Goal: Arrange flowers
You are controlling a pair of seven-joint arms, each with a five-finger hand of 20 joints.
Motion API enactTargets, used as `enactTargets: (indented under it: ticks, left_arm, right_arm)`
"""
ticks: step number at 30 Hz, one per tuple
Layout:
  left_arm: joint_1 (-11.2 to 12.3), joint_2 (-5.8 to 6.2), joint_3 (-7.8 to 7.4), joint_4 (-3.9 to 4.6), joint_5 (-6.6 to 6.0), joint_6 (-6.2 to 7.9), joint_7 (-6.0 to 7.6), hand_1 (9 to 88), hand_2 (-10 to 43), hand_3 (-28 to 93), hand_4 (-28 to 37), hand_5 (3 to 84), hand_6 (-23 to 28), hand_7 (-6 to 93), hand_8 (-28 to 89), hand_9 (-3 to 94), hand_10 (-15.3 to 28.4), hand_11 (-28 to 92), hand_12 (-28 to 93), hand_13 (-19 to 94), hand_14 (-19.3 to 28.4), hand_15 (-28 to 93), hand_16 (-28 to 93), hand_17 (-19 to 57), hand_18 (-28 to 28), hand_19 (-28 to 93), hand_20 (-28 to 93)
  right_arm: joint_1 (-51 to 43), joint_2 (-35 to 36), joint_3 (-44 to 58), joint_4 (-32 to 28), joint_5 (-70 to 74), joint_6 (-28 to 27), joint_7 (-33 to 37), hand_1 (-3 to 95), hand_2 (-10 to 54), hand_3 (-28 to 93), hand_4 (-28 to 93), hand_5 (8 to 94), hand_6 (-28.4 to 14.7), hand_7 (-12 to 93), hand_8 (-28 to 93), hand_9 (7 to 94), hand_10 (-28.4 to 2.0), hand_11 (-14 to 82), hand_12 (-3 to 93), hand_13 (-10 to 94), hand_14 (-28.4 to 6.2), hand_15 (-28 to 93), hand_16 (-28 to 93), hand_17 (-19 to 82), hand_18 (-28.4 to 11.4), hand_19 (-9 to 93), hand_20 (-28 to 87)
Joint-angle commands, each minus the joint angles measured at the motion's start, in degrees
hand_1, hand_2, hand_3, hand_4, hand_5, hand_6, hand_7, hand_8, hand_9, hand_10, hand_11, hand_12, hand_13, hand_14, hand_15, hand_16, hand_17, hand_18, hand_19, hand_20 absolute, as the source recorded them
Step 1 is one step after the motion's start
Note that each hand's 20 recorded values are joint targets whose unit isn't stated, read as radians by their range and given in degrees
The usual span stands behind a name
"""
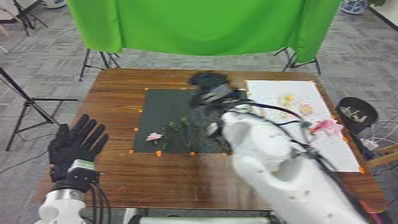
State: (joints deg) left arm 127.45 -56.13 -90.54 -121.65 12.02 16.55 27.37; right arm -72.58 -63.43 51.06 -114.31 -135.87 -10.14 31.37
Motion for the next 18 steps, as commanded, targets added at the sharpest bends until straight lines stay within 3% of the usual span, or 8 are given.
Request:
enactTargets:
  ticks: [1,7,10,13,18]
  left_arm:
    - [1.2,-0.09,-0.86,-0.56,-0.08,-0.66,1.63,23.5,16.1,71,-28.3,37.2,9.9,12.6,-8,27.8,15.4,24,10,21,16.5,40,-7,-7.7,14.8,35,9]
    - [2.0,-0.13,-0.66,-0.91,-0.29,-0.68,1.86,23.9,15.9,71,-28.3,36.7,9.9,12.8,-9,27.2,15.3,24,10,21,16.5,40,-7,-7.8,14.8,35,9]
    - [2.2,-0.01,-0.81,-1.02,-0.42,-0.70,2.38,23.9,15.9,71,-28.3,36.8,9.9,12.9,-9,27.2,15.3,24,11,21,16.5,40,-7,-7.8,14.9,35,9]
    - [2.4,-0.29,-1.15,-1.14,0.13,-0.36,1.90,24.5,15.8,71,-28.3,36.9,9.9,13.0,-9,27.5,15.3,24,11,21,16.5,40,-7,-7.8,14.9,35,9]
    - [2.7,-0.38,-1.44,-1.13,-0.14,-0.78,2.01,27.5,14.9,70,-28.3,38.6,10.3,13.7,-9,29.9,15.6,26,11,22,16.7,41,-7,-7.5,15.1,37,10]
  right_arm:
    - [-10.8,15.2,19.3,1.0,2.9,-8.2,7.0,41.5,-9.5,83,-28,43.0,-4.7,12,-11,46.4,-15.2,7.3,13.3,51,-14.3,35,17,24,-23.1,74,34]
    - [-16.6,17.8,26.3,1.4,4.6,-9.1,10.6,43.9,-9.5,82,-28,43.7,-4.8,12,-11,44.9,-14.7,6.9,12.6,48,-13.8,29,16,24,-23.0,74,33]
    - [-17.9,18.4,27.1,2.1,4.8,-10.3,10.8,46.7,-9.5,83,-28,45.7,-4.2,13,-11,45.6,-13.8,7.1,12.3,49,-13.7,28,17,24,-22.8,73,32]
    - [-18.0,18.4,26.9,2.9,4.8,-12.5,12.0,51.4,-9.5,83,-28,46.5,-3.4,14,-12,47.4,-12.2,7.6,12.0,51,-12.7,27,18,25,-22.5,75,33]
    - [-18.2,17.8,26.3,4.0,4.9,-12.5,11.1,56.7,-9.5,82,-28,47.5,-2.2,14,-12,51.2,-11.0,8.4,12.0,54,-11.4,28,19,26,-21.9,78,35]
